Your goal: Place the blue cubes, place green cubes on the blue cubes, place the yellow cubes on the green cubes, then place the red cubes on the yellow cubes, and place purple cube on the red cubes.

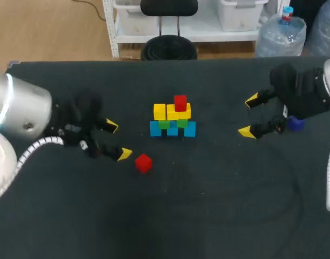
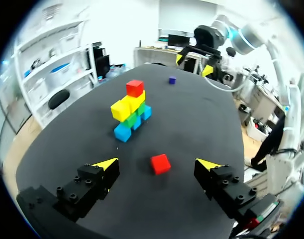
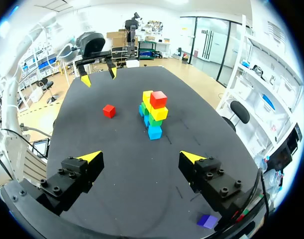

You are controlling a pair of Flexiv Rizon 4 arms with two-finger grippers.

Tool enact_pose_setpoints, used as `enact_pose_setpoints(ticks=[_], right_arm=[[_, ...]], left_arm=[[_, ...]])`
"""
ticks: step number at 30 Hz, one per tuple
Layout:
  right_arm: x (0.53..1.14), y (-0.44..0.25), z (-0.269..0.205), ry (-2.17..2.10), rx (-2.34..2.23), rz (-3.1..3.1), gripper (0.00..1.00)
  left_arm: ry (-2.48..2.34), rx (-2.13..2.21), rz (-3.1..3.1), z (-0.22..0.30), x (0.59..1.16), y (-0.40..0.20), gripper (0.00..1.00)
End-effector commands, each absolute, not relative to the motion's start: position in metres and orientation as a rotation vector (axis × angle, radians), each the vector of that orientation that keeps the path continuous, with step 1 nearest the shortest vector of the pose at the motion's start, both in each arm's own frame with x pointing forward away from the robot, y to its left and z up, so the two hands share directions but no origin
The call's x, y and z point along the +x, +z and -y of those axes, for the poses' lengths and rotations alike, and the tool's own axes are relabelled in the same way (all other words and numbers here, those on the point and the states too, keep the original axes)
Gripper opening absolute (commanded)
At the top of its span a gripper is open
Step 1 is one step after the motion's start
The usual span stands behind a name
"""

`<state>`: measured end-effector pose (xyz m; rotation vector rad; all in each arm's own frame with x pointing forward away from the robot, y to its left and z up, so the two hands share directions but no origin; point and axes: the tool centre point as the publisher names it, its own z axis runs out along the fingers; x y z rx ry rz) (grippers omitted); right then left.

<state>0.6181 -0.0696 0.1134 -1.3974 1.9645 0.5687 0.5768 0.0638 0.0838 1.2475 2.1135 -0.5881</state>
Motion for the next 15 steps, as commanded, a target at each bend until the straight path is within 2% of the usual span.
enact_pose_setpoints(ticks=[1,15], right_arm=[[0.619,0.112,0.070,0.574,-1.397,-1.960,1.00],[0.619,0.112,0.070,0.574,-1.397,-1.960,1.00]], left_arm=[[-0.475,1.143,-2.155,-0.062,0.557,0.083,1.00],[-0.459,1.056,-2.233,-0.032,0.547,0.065,1.00]])
